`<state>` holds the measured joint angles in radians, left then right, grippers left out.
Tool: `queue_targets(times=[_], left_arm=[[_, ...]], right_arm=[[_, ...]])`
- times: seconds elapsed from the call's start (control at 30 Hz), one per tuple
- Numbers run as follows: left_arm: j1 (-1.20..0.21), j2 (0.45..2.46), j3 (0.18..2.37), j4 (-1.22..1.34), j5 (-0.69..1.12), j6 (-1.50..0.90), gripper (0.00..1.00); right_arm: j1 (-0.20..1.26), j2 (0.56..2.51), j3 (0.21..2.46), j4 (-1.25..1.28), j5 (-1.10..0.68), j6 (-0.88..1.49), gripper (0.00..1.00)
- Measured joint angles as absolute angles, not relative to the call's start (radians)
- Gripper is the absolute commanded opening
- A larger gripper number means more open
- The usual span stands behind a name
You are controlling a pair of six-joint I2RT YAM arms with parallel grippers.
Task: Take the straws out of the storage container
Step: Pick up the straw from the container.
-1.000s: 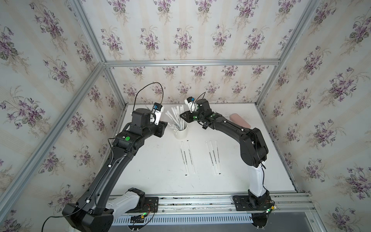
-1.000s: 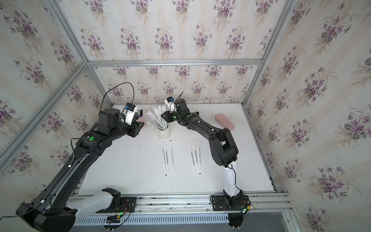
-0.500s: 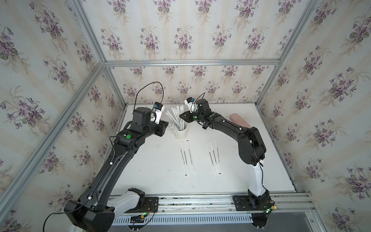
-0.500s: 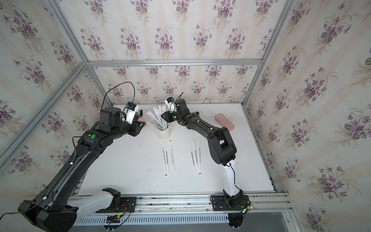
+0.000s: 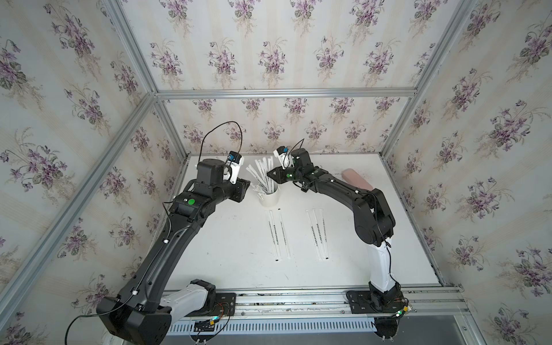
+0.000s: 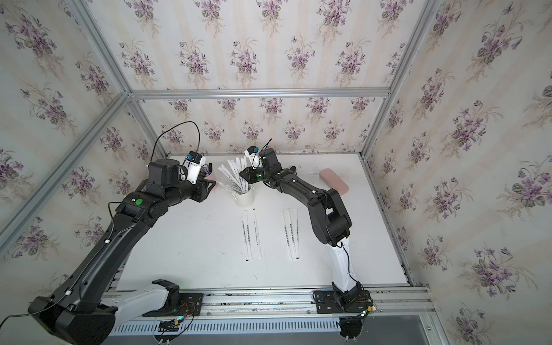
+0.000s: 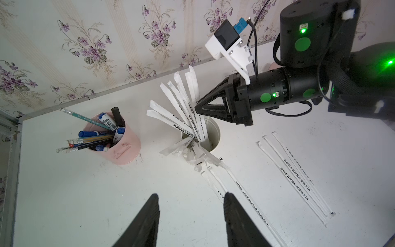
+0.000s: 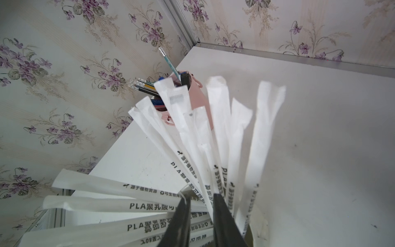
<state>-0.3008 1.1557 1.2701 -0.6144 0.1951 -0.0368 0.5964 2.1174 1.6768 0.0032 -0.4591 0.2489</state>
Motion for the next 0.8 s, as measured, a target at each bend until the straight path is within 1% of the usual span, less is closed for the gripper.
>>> queue_targets(times=[0.27, 0.5, 0.63, 0.8], left_arm=[[-0.3, 1.156, 1.27, -0.614, 0.202, -0.037, 0.49], [-0.294, 1.158, 1.27, -0.614, 0.205, -0.036, 0.49], [-0.29, 1.162, 1.27, -0.614, 0.205, -0.036, 0.49], [-0.289, 1.165, 1.27, -0.614, 0.206, -0.036, 0.49]], right_arm=[[0.582, 2.103, 1.665, -0.001, -0.424, 0.242, 0.27], [0.569, 2.169, 1.729, -0.006, -0.425, 0.244, 0.28], [0.569, 2.187, 1.754, -0.006, -0.427, 0.244, 0.23], [0.569, 2.187, 1.75, -0.006, -0.431, 0.243, 0.1]])
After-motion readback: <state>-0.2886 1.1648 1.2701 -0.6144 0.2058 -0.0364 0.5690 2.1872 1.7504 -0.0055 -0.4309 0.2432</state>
